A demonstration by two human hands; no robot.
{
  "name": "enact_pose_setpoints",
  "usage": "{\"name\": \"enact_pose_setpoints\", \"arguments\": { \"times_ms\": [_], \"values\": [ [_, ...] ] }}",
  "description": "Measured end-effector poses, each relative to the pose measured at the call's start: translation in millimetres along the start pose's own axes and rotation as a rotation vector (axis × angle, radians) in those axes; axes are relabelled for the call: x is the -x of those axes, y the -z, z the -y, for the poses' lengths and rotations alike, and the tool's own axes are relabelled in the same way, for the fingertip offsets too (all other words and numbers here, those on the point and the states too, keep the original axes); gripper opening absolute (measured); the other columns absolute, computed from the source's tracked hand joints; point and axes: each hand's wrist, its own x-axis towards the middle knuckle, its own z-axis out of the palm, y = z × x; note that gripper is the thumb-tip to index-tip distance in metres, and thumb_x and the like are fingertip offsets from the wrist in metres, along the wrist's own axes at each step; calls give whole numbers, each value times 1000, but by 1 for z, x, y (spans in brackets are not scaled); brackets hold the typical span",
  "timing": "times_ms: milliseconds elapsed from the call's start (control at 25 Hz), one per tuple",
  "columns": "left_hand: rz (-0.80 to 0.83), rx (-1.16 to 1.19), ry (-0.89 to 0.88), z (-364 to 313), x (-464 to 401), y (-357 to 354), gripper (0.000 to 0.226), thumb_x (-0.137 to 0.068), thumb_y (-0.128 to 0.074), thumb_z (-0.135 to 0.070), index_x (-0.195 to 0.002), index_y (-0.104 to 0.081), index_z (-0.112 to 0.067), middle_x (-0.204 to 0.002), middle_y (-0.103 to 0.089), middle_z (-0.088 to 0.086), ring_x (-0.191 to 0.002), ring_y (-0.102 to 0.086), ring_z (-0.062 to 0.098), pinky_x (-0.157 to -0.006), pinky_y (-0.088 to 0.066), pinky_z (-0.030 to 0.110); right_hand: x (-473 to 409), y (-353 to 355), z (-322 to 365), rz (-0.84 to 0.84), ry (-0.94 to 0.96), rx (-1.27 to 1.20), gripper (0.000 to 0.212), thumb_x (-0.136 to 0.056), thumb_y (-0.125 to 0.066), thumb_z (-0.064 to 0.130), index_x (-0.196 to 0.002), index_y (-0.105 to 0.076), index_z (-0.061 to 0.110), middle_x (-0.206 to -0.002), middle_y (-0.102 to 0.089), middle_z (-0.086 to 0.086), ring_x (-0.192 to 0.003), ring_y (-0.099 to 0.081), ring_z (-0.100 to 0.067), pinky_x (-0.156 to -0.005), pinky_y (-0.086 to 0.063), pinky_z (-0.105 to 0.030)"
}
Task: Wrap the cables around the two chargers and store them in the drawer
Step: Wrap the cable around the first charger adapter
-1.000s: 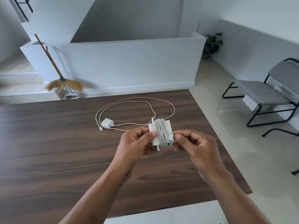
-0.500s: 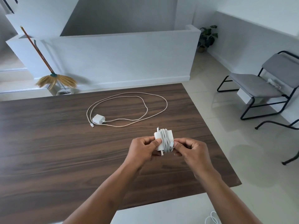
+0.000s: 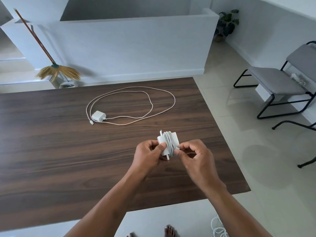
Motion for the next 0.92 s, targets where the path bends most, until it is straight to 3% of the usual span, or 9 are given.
{"name": "enact_pose_setpoints", "arguments": {
  "times_ms": [160, 320, 520, 680, 800, 920],
  "values": [
    [-42, -77, -97, 0, -1, 2, 17, -101, -64, -13, -108, -69, 1, -97, -79, 23, -77, -76, 29, -73, -66, 47, 3, 0, 4, 89, 106, -18, 12, -86, -83, 16, -95, -76, 17, -93, -73, 8, -89, -70, -6, -70, -55, -10],
    [-67, -114, -143, 1, 0, 6, 13, -101, -64, -15, -109, -69, -6, -99, -79, 18, -87, -78, 36, -78, -65, 54, -3, -1, 4, 145, 35, -120, 8, -87, -82, 16, -94, -77, 18, -90, -76, 10, -87, -72, -8, -73, -56, -14],
    [-68, -174, -156, 4, -4, 9, 14, -98, -68, -25, -107, -71, -14, -95, -81, 10, -84, -80, 32, -79, -65, 56, -10, -4, 0, 188, -102, -250, 7, -87, -82, 18, -93, -80, 20, -86, -79, 9, -86, -74, -6, -76, -60, -19],
    [-21, -72, -53, 5, -8, 13, 15, -101, -66, -19, -104, -72, -5, -90, -81, 16, -77, -77, 31, -78, -64, 60, -19, -13, -7, 145, -149, -208, 16, -83, -86, 24, -97, -79, 21, -90, -79, 6, -82, -74, -8, -76, -61, -23],
    [15, -38, 1, 3, -8, 14, 20, -102, -64, -17, -109, -72, 0, -93, -79, 22, -75, -74, 25, -75, -66, 53, -24, -6, -14, 232, -229, -282, 34, -80, -88, 28, -111, -76, 26, -105, -78, 10, -96, -75, -10, -84, -62, -26],
    [13, -9, 29, 5, -12, 13, 23, -102, -65, -17, -111, -71, 2, -101, -77, 30, -77, -74, 28, -74, -66, 51, -22, 0, -21, 260, -338, -458, 29, -86, -83, 17, -114, -77, 20, -107, -81, 1, -103, -76, -23, -90, -64, -36]
  ]
}}
